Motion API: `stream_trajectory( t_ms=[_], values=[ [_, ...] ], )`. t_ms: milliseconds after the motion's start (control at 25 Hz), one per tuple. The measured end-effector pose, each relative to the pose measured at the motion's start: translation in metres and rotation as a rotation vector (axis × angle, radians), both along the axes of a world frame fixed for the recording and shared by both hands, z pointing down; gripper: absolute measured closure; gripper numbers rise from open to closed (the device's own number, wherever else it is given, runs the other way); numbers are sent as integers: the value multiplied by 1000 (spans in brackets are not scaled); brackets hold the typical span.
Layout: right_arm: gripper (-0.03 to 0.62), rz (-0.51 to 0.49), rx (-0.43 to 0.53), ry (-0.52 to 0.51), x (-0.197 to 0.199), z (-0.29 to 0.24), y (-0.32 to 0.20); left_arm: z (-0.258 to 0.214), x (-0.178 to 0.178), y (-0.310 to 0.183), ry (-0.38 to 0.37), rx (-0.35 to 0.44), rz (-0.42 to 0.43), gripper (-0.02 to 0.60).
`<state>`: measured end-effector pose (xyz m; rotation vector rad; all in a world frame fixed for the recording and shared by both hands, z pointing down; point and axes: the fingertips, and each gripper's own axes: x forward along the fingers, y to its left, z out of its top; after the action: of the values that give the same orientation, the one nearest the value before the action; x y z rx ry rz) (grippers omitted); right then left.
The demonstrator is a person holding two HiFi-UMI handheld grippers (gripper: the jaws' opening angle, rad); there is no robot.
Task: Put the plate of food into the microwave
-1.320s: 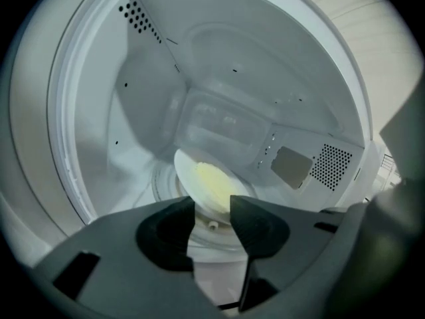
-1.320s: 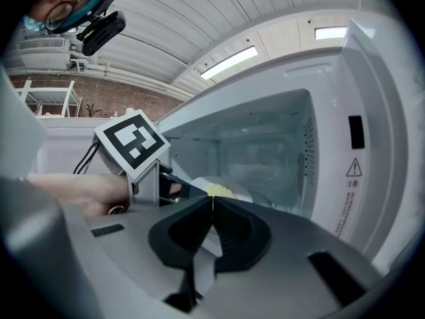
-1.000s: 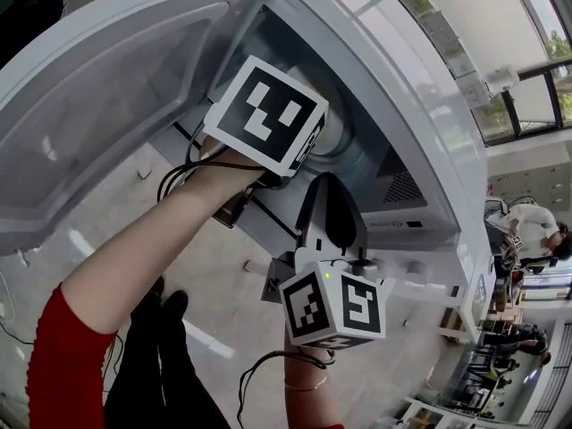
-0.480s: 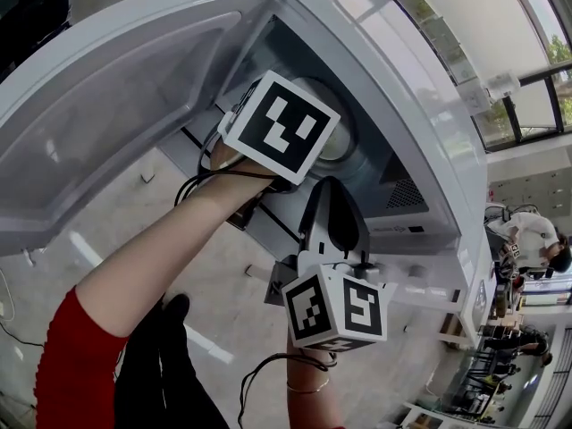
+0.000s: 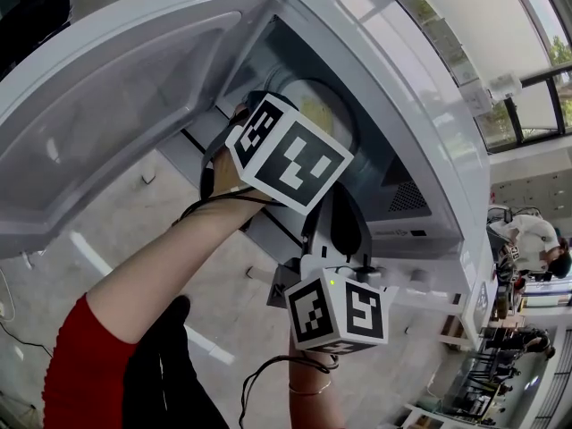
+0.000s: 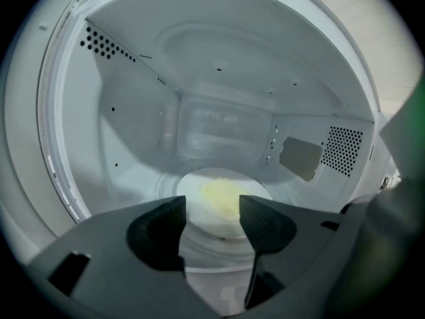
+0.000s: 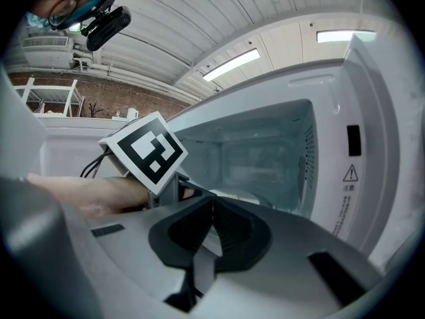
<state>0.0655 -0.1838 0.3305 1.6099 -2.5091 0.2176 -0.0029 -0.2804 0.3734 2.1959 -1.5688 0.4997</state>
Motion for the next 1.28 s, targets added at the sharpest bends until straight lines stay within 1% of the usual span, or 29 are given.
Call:
stream_trajectory(
  t_ms=[80,160,280,320,400,520,600,720,880,1000,1120,1280],
  values=[
    [579,-3,4,-1,0,-1,0,-6,-3,0,31,29,-16,331],
    [579,-9,10,-1,0,-4,2,-16,-10,5,94,71,-32,338],
    [579,-19,16,-32,-6,-8,7,-32,-26,17,209,134,-32,430],
    [579,-29,19,-47,-9,-12,9,-36,-31,23,230,153,-24,476],
    [579,-63,25,-53,-13,-21,16,-45,-35,37,277,185,-8,538],
    [579,-110,23,-57,-16,-35,28,-58,-32,65,397,207,33,558],
    [579,-110,20,-74,-14,-43,35,-67,-28,84,473,207,63,571],
    [579,-109,14,-104,-8,-58,42,-78,-24,105,569,190,76,572],
    [580,-115,0,-180,4,-71,64,-92,-21,132,639,167,118,572],
    [580,-120,-46,-268,22,-68,86,-106,-19,152,699,140,141,572],
    [579,-96,-101,-337,40,-57,108,-117,-13,172,733,100,173,572],
    [579,-66,-105,-374,62,-59,134,-119,3,206,716,43,216,572]
  ],
)
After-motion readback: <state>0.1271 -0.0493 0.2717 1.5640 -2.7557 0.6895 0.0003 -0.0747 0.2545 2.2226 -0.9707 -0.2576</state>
